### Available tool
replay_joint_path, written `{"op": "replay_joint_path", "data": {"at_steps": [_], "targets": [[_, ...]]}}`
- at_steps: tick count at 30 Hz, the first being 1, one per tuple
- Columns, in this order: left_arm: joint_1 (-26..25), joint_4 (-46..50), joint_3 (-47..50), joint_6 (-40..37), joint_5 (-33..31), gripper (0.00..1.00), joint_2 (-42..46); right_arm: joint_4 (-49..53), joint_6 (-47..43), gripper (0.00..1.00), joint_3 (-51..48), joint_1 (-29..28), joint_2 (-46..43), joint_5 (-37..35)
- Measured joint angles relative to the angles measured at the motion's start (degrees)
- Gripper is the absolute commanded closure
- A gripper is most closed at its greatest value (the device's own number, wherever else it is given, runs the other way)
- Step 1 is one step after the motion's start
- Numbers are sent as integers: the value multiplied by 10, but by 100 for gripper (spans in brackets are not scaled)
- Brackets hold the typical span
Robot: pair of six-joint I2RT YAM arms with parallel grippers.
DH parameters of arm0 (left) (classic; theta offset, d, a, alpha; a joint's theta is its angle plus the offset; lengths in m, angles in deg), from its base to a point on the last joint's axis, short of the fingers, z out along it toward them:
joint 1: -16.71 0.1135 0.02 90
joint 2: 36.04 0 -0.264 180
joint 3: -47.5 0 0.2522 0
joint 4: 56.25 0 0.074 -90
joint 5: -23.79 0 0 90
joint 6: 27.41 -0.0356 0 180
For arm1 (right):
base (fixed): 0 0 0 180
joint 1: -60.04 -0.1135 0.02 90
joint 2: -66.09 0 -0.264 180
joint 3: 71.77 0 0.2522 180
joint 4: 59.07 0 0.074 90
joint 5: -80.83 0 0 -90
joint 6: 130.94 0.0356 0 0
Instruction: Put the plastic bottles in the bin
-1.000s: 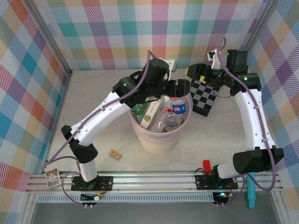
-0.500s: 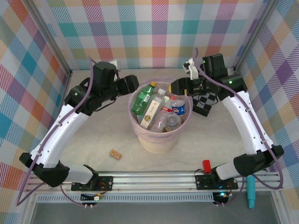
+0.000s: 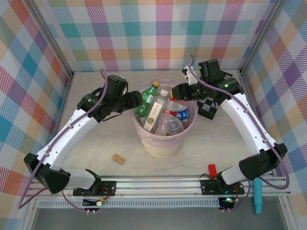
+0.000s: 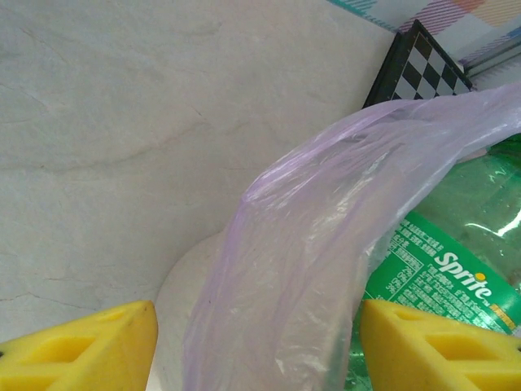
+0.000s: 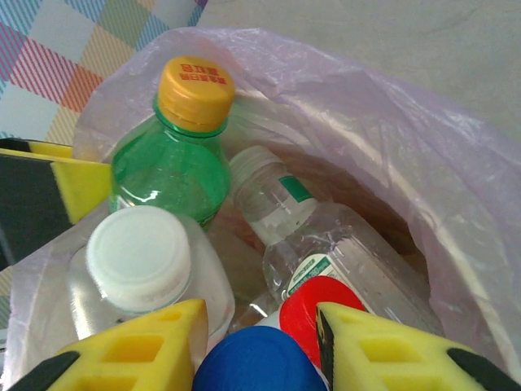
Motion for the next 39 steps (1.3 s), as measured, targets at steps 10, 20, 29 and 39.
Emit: {"op": "replay_joint_path", "data": {"at_steps": [10, 20, 29, 39], "targets": [[7, -5, -43, -30, 0, 24, -12, 45, -17, 38, 71, -7, 31, -38], [71, -6, -130, -105, 4, 2, -12, 67, -30, 21, 184, 21, 42, -57], [213, -105, 54, -164, -81, 0, 61, 37, -10, 1, 48, 201, -23, -83], [281, -252, 323, -192, -206, 0, 80, -154, 24, 1, -316, 242, -129, -213]]}}
